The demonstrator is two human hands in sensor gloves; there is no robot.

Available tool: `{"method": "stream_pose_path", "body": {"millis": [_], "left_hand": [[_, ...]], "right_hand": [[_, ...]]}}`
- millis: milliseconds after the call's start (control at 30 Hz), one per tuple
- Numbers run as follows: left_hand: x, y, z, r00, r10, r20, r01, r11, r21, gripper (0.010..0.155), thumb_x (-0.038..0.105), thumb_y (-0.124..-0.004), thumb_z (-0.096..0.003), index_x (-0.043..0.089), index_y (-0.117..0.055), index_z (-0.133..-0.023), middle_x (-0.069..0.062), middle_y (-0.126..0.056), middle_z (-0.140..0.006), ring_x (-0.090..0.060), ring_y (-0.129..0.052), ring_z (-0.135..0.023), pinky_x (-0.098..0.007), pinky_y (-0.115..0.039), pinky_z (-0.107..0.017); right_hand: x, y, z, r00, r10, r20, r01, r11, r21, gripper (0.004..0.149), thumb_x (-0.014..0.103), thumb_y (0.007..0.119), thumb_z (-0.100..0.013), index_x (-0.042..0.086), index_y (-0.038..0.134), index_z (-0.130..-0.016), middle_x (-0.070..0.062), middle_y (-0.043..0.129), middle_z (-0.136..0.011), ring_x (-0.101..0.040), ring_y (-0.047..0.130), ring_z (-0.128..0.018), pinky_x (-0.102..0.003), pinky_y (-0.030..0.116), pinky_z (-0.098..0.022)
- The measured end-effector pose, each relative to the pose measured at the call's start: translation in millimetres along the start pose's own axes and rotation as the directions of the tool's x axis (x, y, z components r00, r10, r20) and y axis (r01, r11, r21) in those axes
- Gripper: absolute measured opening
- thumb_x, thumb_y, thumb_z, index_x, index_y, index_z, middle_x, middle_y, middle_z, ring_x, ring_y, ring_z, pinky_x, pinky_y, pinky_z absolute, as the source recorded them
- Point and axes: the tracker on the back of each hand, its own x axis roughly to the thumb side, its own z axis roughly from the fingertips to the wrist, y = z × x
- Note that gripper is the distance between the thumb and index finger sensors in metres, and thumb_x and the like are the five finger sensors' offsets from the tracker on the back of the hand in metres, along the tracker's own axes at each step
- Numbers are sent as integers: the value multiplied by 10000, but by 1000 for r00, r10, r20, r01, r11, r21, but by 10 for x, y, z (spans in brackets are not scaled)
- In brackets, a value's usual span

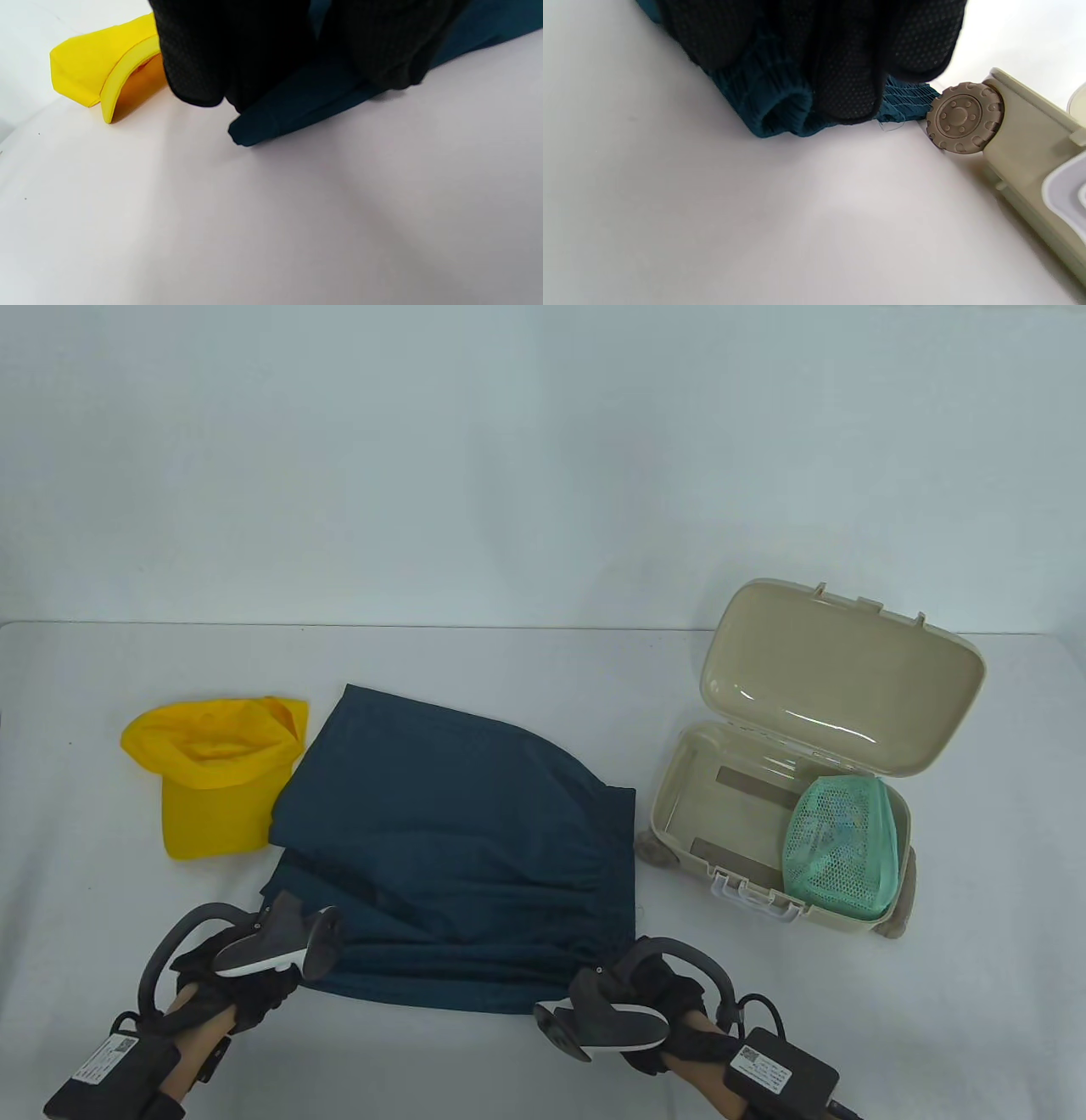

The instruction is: Pack suitcase

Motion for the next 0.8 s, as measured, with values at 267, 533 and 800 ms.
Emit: {"method": "stream_pose_path", "body": {"millis": [267,533,800], "left_hand": [[-97,129,72,999,35,-9,-34,999,34,428,401,-745,-495,335,-718,-917,28,-739,-1077,-202,-891,-933,-460,-759,-703],[-350,447,272,984,179,-8,-177,977,121,428,382,-743,-493,341,-712,-918,121,-972,-715,-103,-1045,-544,-407,-817,-635],[-582,832,693,958,257,126,-272,955,118,419,392,-784,-484,319,-780,-897,113,-1007,-662,-109,-1055,-481,-420,-839,-616]], "right_hand": [[-271,-134,18,987,-143,-76,140,989,-42,430,467,734,-470,313,770,-870,67,940,-801,-166,1000,-699,-424,825,-566],[-705,-465,140,934,-319,-161,295,942,-156,422,457,738,-473,310,778,-866,68,940,-800,-167,1001,-695,-421,825,-565],[-1032,-826,329,928,-366,-73,363,930,-48,423,453,748,-469,310,787,-866,66,948,-800,-170,1003,-702,-422,828,-565]]}}
